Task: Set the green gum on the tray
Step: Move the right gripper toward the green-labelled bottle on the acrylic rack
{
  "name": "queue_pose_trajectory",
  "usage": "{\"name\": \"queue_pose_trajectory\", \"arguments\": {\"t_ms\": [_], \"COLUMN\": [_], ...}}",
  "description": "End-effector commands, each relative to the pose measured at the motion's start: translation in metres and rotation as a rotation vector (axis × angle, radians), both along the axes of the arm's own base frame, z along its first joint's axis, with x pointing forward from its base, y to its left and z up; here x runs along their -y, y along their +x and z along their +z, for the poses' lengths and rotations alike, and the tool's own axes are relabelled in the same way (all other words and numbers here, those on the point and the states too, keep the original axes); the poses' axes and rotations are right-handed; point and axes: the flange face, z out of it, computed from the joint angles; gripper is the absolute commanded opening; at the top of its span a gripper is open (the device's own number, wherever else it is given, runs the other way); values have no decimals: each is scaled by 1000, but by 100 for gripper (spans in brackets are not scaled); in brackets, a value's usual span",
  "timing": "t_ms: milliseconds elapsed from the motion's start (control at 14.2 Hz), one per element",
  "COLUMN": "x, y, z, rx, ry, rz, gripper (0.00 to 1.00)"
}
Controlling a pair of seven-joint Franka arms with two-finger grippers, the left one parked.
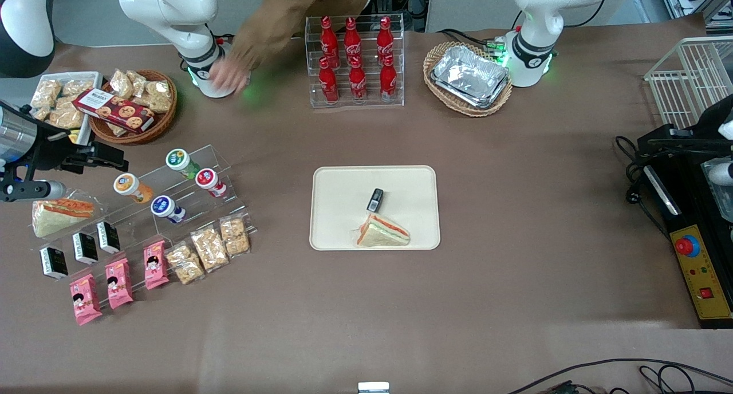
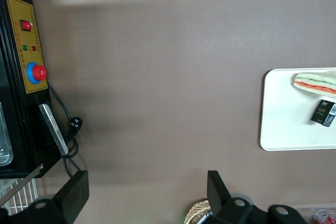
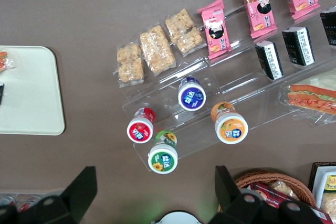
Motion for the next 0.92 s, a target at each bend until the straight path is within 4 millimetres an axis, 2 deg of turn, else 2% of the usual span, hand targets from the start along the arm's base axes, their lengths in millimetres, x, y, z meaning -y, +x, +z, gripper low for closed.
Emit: {"name": "queue_pose_trajectory", "arguments": {"t_ms": [0, 494, 635, 776, 846], "x": [5, 1, -4, -24, -26], "y": [7, 6, -6, -22, -30], "z": [2, 2, 4, 5, 2], "rx": [9, 1, -37, -95, -101], "ry": [-13, -4, -5, -7, -9], "rz": [3, 7, 17, 53, 58], "gripper": [100, 100, 100, 100, 100]}}
